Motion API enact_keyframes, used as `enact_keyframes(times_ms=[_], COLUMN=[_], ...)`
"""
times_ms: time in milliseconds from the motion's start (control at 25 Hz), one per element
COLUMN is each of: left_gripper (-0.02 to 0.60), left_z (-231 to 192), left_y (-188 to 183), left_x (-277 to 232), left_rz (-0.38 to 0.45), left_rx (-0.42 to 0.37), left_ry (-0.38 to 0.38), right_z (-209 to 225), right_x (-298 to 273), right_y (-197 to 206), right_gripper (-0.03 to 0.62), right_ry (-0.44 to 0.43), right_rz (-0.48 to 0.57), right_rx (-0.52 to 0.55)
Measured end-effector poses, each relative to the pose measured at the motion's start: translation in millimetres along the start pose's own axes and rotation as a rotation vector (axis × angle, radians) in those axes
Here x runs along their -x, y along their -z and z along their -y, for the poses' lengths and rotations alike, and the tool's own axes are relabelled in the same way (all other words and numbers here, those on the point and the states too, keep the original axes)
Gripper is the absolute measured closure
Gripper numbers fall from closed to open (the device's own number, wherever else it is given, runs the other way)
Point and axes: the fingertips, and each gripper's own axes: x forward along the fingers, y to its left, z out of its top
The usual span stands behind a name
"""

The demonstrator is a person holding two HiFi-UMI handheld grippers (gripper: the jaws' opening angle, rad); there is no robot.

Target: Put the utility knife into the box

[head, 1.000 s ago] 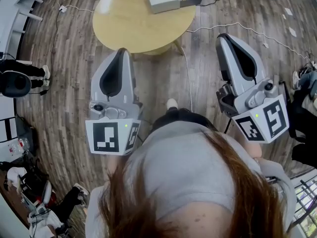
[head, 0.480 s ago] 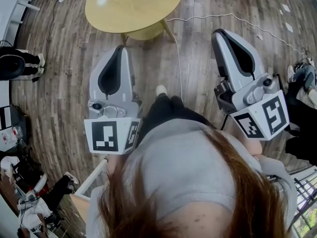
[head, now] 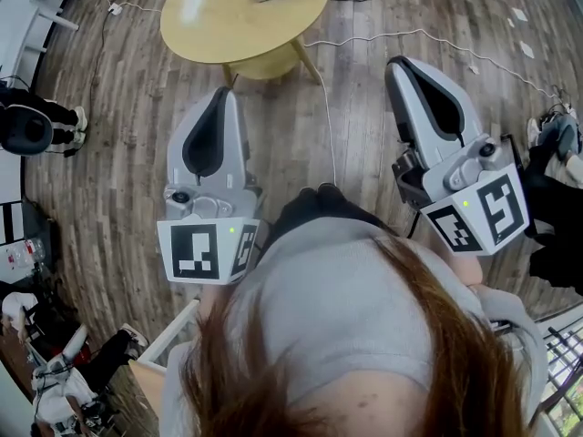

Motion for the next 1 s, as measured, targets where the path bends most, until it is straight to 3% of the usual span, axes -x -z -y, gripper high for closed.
enact_keyframes(times_ms=[1000], left_gripper=[0.588], left_z=[-3.6], left_y=[-7.9], left_x=[13.7], left_rz=[0.036], left_rx=[0.005], left_ry=[0.024], right_z=[-27.7], right_x=[-7.9], right_y=[3.6], right_gripper=[0.589], right_ry=[-0.028], right_rz=[-0.002], right_rx=[0.031])
